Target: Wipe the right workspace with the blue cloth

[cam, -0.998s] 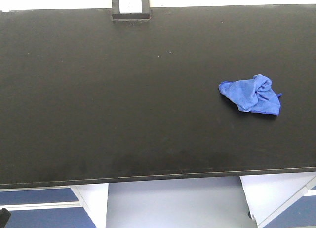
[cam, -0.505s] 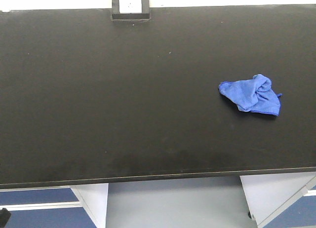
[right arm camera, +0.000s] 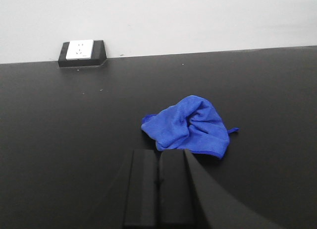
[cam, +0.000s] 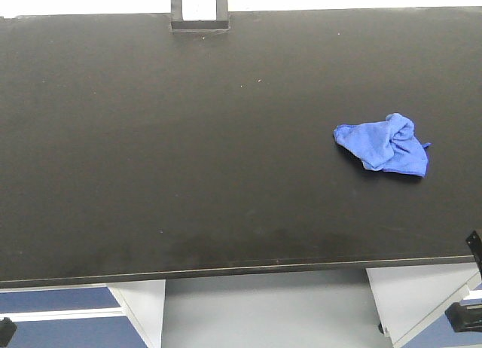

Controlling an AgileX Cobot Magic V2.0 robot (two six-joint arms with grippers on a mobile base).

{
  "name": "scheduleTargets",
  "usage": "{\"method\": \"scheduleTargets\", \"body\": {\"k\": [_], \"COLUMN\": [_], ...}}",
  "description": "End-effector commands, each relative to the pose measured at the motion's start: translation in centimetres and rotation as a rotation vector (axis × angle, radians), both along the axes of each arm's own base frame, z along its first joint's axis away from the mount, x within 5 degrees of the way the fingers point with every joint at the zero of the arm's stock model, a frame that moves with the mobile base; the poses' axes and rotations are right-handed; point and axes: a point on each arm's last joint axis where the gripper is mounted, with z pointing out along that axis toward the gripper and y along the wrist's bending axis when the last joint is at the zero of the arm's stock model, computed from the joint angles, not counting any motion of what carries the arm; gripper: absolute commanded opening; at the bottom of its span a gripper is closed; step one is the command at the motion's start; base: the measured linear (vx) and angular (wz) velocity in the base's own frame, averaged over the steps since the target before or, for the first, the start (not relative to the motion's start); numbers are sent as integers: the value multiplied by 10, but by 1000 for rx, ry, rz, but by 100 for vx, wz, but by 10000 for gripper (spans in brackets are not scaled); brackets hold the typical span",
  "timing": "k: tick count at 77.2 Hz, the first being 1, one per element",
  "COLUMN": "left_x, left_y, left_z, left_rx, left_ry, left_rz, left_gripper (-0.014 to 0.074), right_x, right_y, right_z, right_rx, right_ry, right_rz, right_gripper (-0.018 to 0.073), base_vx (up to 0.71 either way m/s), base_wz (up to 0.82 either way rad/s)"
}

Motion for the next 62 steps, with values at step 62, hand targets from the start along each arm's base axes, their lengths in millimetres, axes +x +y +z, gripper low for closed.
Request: {"method": "scheduleTargets", "body": {"k": [62], "left_x": [0], "left_y": [0], "left_z": [16], "left_rx": [-19], "left_ry": [-103], "left_rz": [2], "left_gripper": [-6], "right_x": [0], "right_y": [-1], "right_z": [1], "right_rx": [-22], "right_ry": [-56], "right_rz": [-14], "right_gripper": [-8], "base_vx": [0], "base_wz": [0]}}
